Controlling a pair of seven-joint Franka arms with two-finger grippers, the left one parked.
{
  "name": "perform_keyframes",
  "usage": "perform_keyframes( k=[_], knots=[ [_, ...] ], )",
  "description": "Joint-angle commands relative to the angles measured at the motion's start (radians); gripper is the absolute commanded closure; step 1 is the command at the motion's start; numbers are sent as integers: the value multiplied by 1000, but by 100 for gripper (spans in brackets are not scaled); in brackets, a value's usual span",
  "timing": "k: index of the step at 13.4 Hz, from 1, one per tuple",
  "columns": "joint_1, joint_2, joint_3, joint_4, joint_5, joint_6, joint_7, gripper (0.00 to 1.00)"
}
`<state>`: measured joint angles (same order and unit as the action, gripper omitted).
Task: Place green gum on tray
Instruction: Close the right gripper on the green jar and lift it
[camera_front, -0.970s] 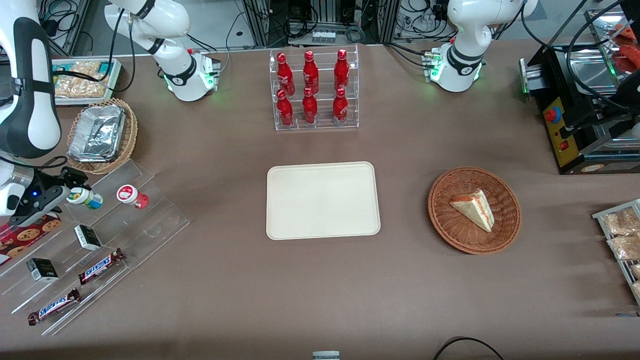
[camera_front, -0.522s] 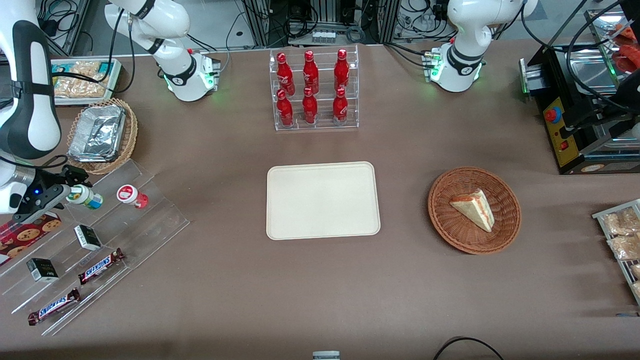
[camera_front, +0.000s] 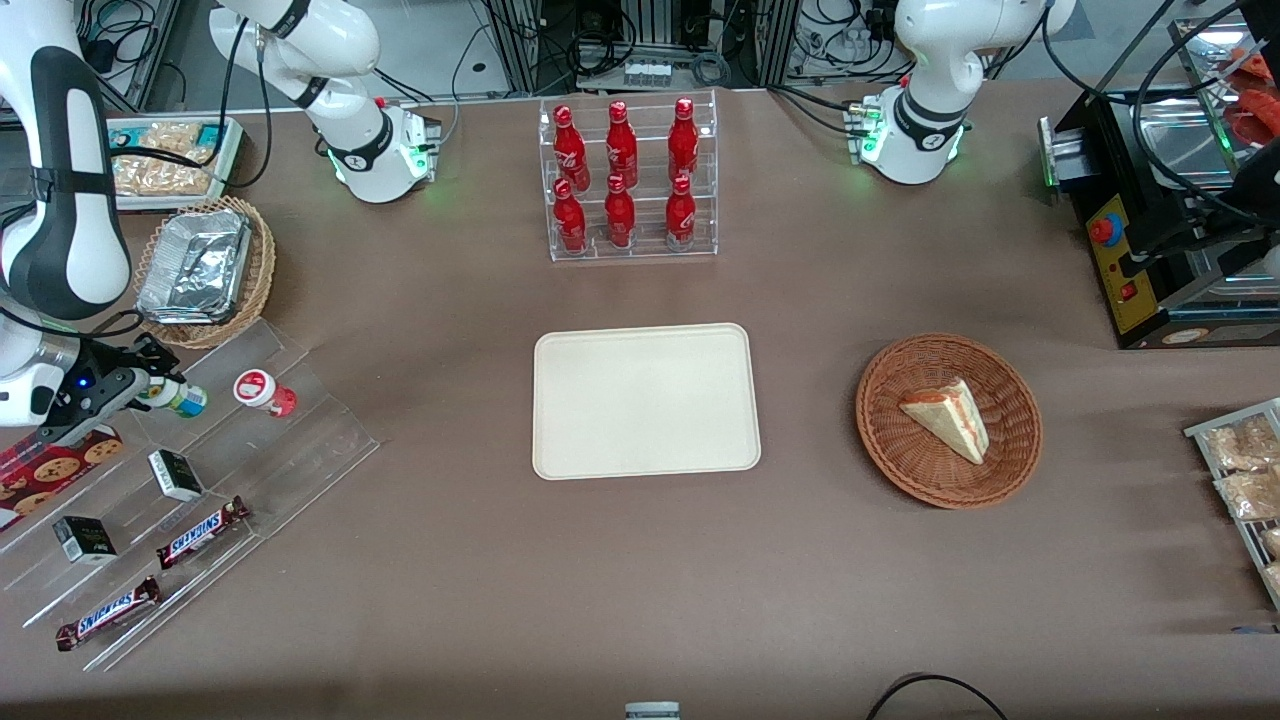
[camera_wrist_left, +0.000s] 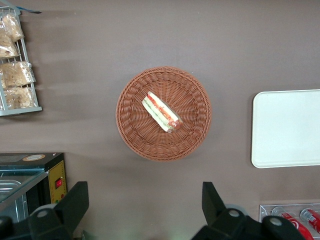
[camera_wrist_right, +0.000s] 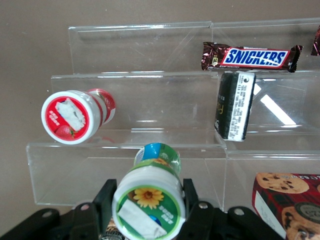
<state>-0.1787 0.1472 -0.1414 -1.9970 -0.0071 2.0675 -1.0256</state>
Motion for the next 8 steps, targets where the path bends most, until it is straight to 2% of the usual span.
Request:
perform_keyframes(
  k=[1, 3, 6, 8],
  knots=[
    [-7, -12, 5, -9, -28, 13, -8, 100],
    [-1, -24, 6, 6, -27, -3, -4, 100],
    [19, -18, 13, 142, -25, -151, 7, 100],
    [68, -14, 14, 201, -25, -210, 83, 100]
  ],
)
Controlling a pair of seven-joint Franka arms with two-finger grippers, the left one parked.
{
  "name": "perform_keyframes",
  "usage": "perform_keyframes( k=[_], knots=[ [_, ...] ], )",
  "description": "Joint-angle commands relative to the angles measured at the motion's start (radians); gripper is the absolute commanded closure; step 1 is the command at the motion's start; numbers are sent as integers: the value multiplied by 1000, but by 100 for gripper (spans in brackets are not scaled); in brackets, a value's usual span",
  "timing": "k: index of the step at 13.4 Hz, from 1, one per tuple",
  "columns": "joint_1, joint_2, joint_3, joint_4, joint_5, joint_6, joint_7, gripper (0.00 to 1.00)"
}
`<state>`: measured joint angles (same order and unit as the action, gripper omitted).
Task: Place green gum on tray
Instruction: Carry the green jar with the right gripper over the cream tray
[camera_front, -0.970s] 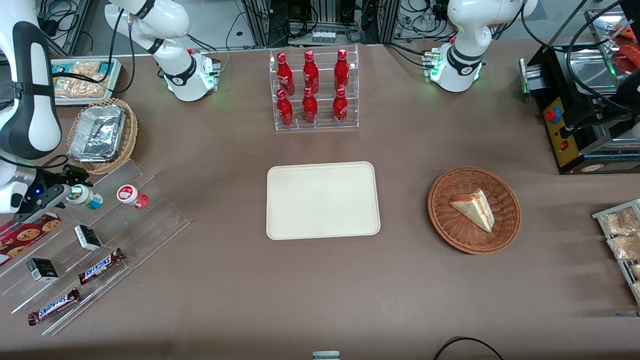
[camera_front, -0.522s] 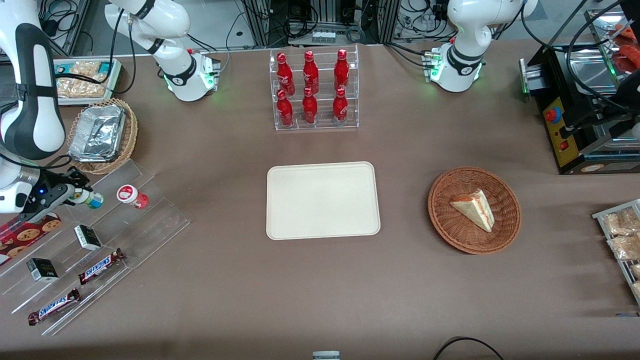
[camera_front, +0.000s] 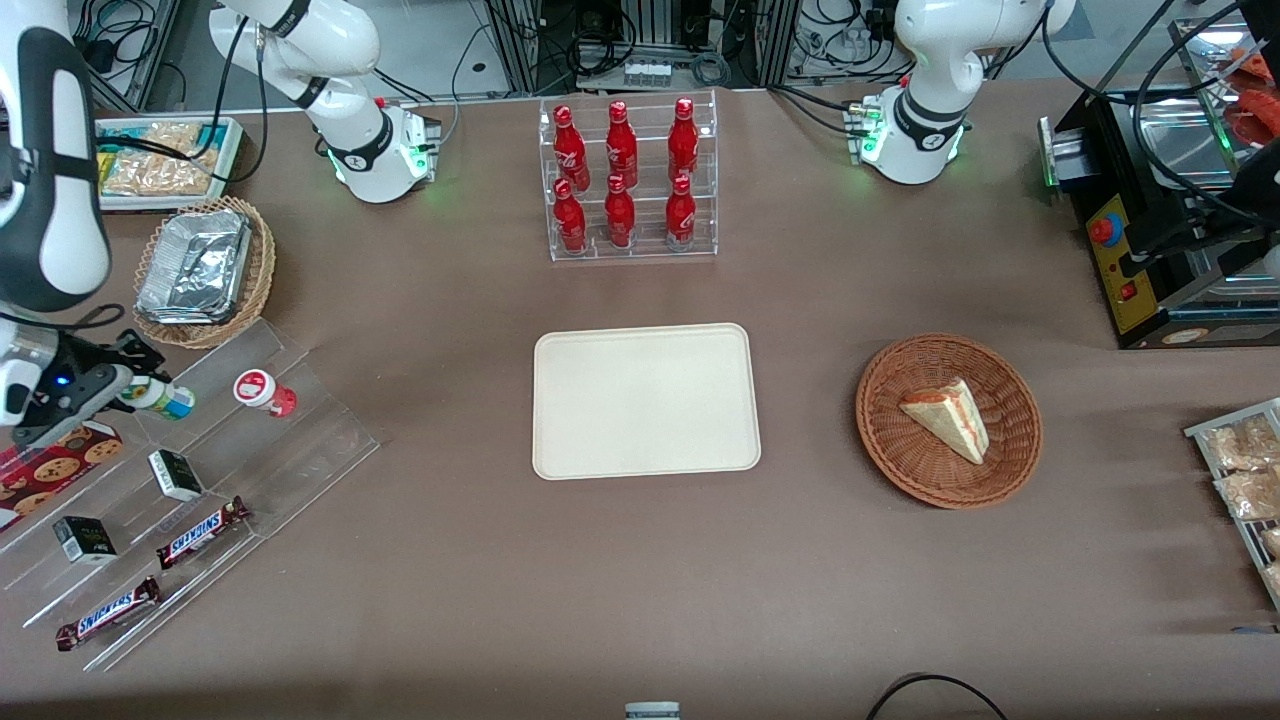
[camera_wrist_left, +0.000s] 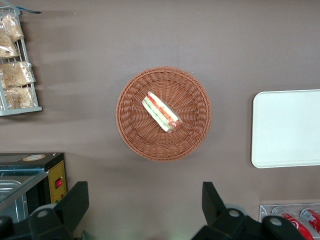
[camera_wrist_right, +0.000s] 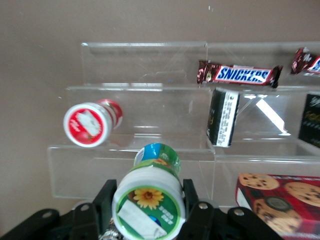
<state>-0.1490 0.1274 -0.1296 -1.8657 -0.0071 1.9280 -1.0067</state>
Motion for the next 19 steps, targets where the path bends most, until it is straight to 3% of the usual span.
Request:
perform_keyframes(
  k=[1, 5, 9, 12, 14, 19],
  knots=[
    [67, 6, 2, 75, -24, -78, 112, 100],
    [224, 8, 4, 77, -5, -78, 345, 100],
    [380, 69, 4, 91, 102, -75, 603, 100],
    [511, 113, 4, 123, 124, -64, 831, 100],
    [603, 164, 4, 169, 171, -61, 980, 100],
    [804, 322, 4, 241, 200, 104, 1339, 100]
  ],
)
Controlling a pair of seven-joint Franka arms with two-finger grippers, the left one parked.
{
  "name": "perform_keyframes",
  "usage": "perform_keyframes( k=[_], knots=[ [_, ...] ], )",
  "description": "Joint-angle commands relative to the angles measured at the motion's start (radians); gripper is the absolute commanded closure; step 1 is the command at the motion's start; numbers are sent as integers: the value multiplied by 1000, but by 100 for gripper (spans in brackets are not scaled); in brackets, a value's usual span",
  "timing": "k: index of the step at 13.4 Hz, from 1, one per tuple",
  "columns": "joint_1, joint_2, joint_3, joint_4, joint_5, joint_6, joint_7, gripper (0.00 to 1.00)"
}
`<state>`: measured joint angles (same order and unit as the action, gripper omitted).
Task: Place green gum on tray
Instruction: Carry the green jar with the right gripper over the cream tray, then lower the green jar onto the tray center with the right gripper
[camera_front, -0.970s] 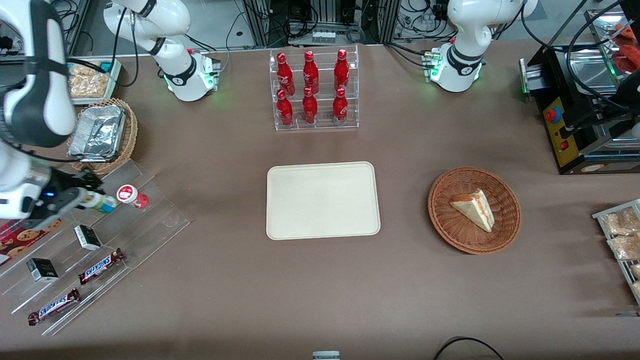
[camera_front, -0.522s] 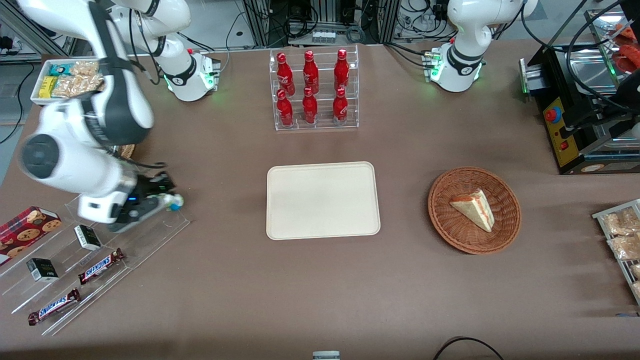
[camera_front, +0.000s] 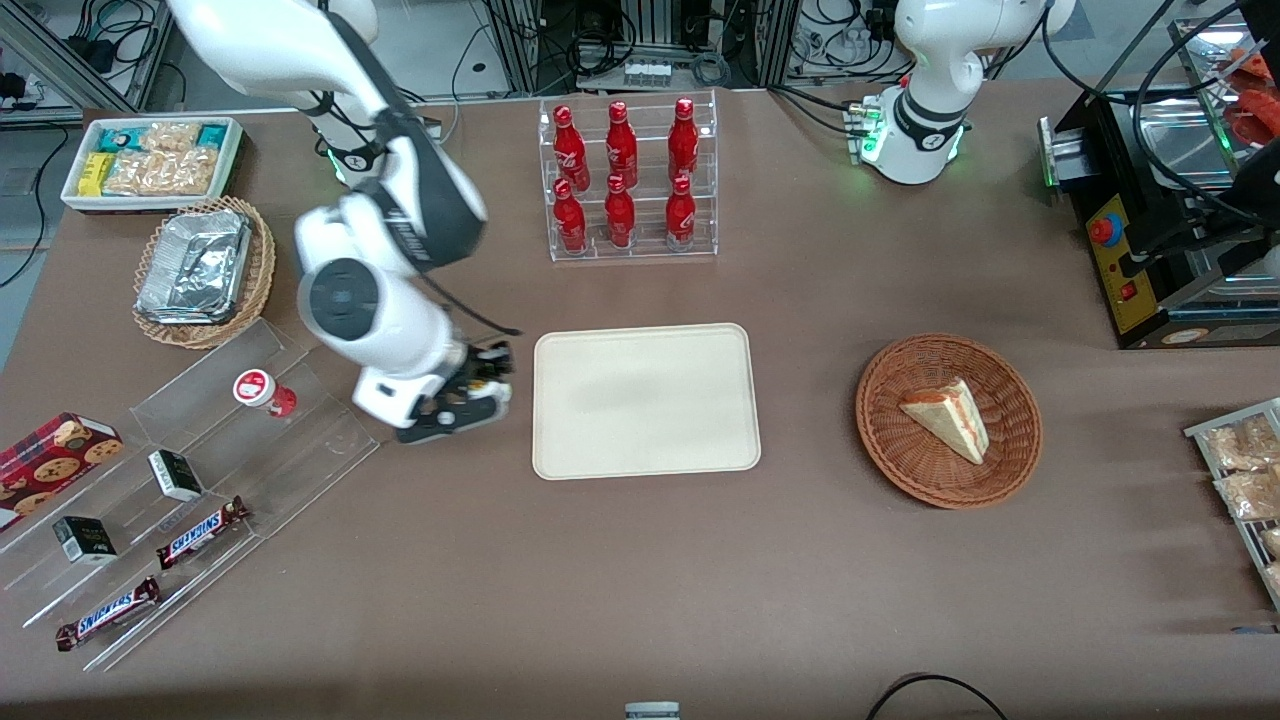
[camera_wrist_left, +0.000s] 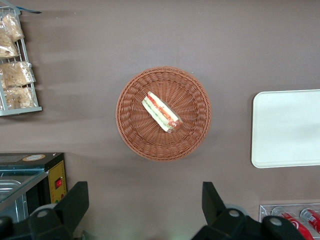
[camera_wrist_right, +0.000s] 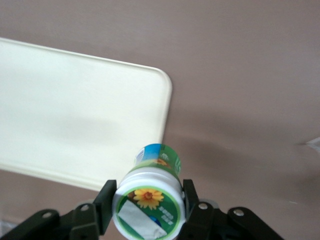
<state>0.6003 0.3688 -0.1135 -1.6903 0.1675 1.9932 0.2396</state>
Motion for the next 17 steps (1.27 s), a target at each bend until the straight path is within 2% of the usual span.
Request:
perform_keyframes(
  k=[1, 5, 8, 17],
  knots=[
    [82, 109, -14, 90, 26, 53, 143, 100],
    [179, 222, -14, 182, 24, 96, 332, 100],
    [220, 266, -12, 189, 32, 150, 420, 100],
    [262, 354, -12, 182, 35, 305, 471, 100]
  ],
)
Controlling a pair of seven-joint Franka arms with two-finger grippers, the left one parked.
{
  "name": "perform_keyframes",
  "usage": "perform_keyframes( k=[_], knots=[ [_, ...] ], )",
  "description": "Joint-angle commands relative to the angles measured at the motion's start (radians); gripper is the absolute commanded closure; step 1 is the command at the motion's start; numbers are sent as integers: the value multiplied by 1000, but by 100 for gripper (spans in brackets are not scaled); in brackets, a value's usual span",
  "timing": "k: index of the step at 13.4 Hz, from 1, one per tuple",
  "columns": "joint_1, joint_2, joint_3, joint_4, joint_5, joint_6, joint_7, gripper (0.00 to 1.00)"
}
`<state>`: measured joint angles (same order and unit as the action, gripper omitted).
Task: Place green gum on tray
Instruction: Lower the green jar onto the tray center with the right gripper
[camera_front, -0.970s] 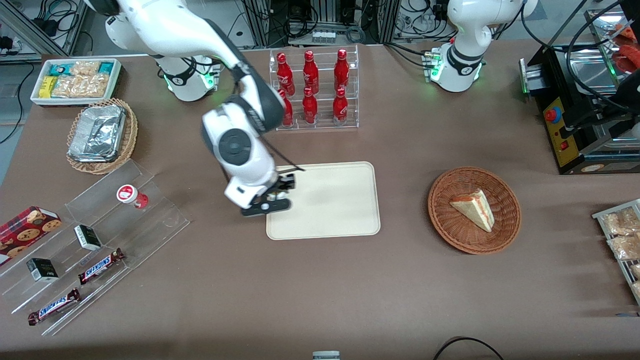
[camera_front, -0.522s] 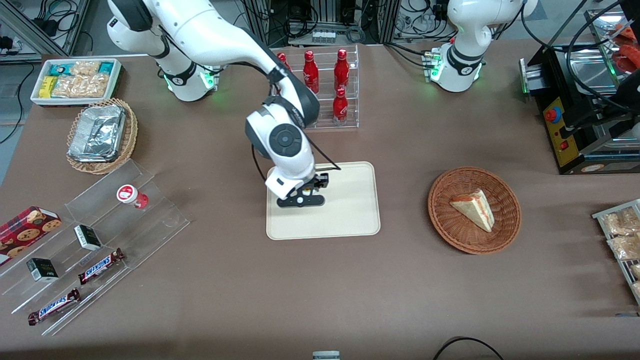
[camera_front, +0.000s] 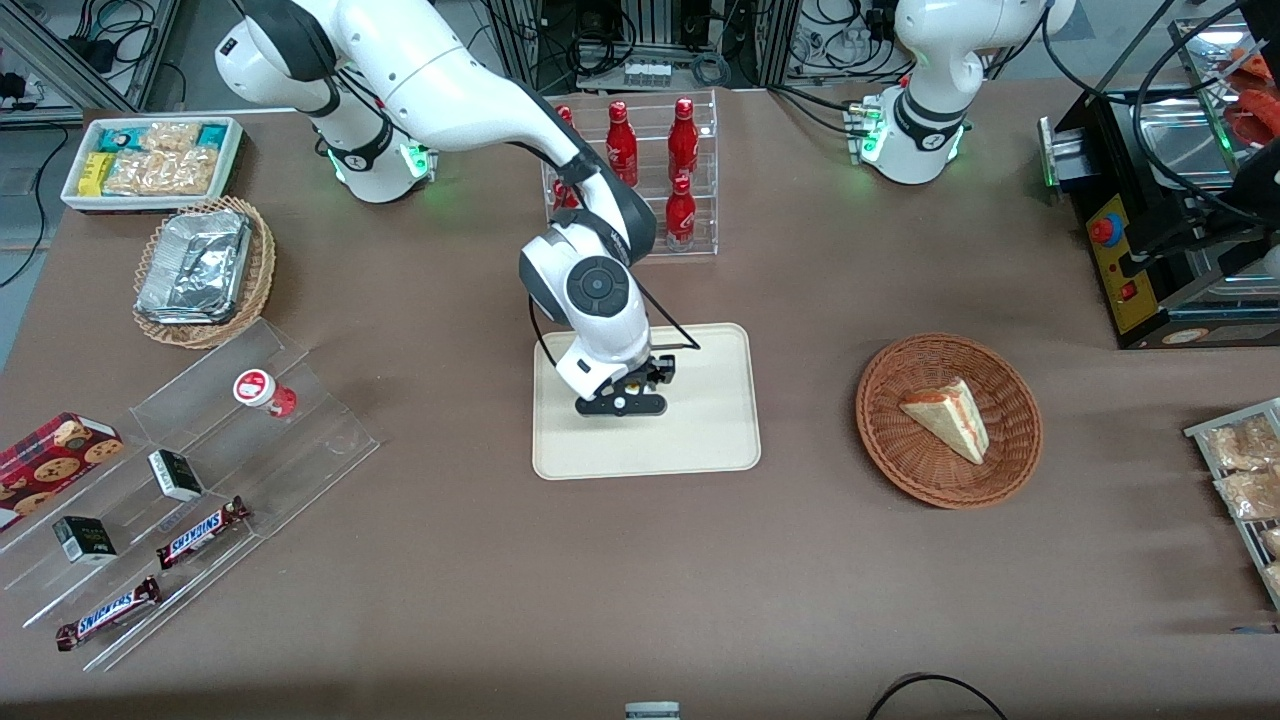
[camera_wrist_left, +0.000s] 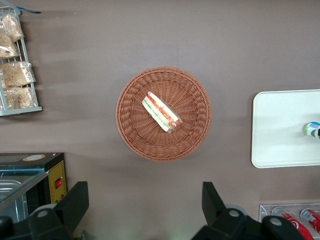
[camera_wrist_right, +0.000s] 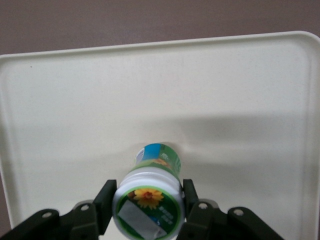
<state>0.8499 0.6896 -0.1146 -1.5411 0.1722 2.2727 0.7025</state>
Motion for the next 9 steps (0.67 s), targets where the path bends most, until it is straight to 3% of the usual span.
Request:
perform_keyframes(
  k=[1, 3, 4, 7, 9],
  knots=[
    [12, 38, -11, 32, 32, 40, 8, 100],
    [14, 45, -11, 30, 30, 50, 8, 100],
    [14, 47, -11, 30, 30, 51, 8, 82],
    [15, 57, -13, 30, 20, 54, 5, 0],
    [21, 57, -13, 25, 13, 60, -9, 0]
  ],
)
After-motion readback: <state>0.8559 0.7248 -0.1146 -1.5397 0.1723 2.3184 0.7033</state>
